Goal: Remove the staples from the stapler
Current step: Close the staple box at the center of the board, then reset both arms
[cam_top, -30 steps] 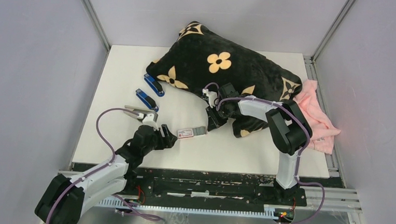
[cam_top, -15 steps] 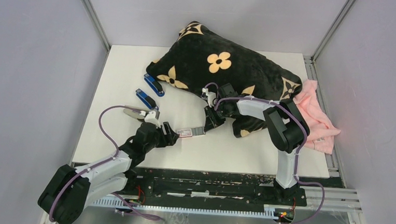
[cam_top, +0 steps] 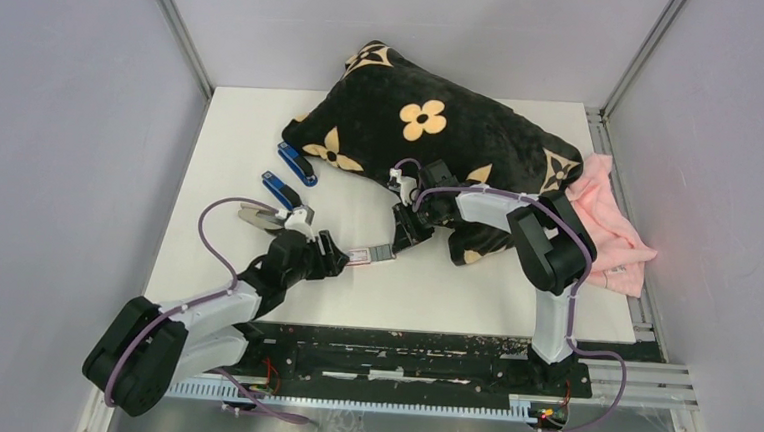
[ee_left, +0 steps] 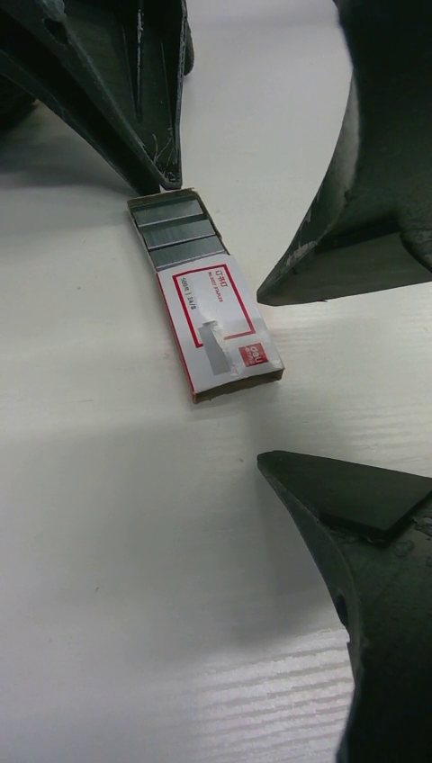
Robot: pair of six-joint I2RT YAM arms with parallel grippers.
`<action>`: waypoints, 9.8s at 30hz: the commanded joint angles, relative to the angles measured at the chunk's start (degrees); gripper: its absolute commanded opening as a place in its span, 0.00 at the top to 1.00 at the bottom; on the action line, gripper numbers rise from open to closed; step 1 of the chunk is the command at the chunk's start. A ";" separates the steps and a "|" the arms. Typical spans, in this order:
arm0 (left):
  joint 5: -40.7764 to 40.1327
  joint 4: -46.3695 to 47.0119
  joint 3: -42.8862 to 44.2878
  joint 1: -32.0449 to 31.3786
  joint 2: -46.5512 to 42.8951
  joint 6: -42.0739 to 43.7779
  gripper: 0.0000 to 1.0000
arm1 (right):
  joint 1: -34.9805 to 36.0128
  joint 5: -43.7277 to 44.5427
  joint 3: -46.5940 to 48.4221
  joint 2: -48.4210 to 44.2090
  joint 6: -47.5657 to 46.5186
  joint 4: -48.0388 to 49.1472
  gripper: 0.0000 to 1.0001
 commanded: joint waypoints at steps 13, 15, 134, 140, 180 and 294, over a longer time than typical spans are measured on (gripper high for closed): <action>3.98 1.62 1.96 -0.15 7.19 -0.99 0.37 | 0.09 2.61 2.21 2.02 1.24 -0.02 0.76; 4.44 1.94 1.90 -0.15 7.80 -1.08 0.37 | 0.16 2.71 2.17 2.13 1.21 0.00 0.76; -0.98 -4.08 0.84 -4.04 -6.01 2.39 0.33 | 0.37 -3.19 5.71 -1.09 -5.64 -5.82 0.66; -2.79 -4.34 0.40 -4.06 -6.50 1.49 0.34 | 0.38 -2.02 5.77 -0.84 -5.95 -5.92 0.66; 1.89 -4.63 8.56 -4.40 16.98 -0.03 0.80 | 5.34 6.22 6.62 1.91 -2.66 -5.21 0.88; 3.80 -36.74 48.06 -6.39 -23.81 15.72 0.01 | -18.99 24.16 28.69 -61.80 -2.66 -34.75 0.00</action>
